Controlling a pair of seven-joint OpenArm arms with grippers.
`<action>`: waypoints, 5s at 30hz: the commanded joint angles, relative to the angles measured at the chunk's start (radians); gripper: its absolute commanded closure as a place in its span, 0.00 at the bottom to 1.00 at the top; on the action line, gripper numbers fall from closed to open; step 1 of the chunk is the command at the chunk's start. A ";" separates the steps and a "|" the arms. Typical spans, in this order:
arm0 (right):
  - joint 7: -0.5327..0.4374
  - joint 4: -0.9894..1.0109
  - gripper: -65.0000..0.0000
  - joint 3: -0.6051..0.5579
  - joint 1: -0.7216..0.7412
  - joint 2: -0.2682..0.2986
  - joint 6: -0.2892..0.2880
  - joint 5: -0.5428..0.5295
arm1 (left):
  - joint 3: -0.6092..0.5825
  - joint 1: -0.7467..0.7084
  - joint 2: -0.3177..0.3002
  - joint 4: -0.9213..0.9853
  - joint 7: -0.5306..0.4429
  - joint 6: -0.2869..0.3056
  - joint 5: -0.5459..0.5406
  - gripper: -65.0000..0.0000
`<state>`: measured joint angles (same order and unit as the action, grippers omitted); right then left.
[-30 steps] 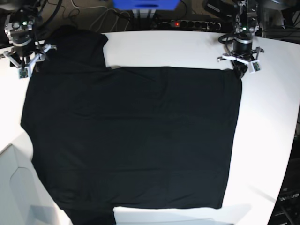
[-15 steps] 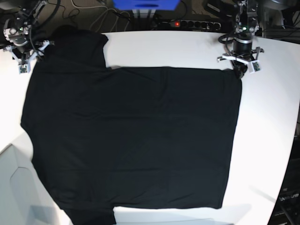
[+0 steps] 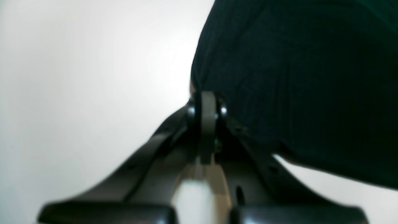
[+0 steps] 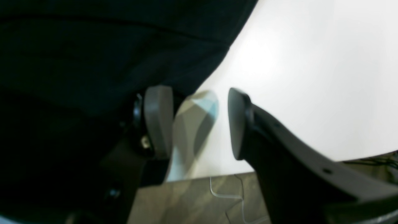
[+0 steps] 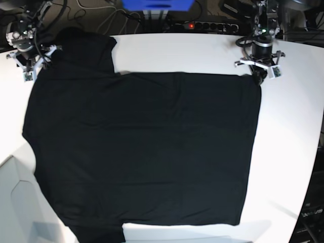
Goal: Fold the T-shirt properly
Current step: 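Grasp the shirt edges with both grippers, then lift the grasped edges and pull them toward the hem with both grippers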
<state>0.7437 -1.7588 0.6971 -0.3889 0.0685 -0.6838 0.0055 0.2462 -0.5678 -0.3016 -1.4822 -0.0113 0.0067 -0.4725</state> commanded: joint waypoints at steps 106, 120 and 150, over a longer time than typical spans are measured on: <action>-0.003 -0.221 1.00 0.032 0.146 -0.017 -0.014 0.001 | 0.106 -0.050 0.003 -0.286 0.021 -0.011 0.004 1.00; -0.003 -0.022 1.00 -0.109 0.402 0.060 -0.014 0.003 | 0.109 0.233 0.003 -0.268 0.277 -0.009 0.004 1.00; -0.013 0.320 1.00 -0.116 0.674 0.179 -0.014 0.003 | 0.098 0.409 0.003 -0.076 0.308 -0.003 -0.002 1.00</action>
<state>0.7563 -1.4220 0.5793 0.2623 0.2287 -0.6849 0.0196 0.3386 -0.1680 -0.2825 -1.5452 0.3248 0.0040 -0.4770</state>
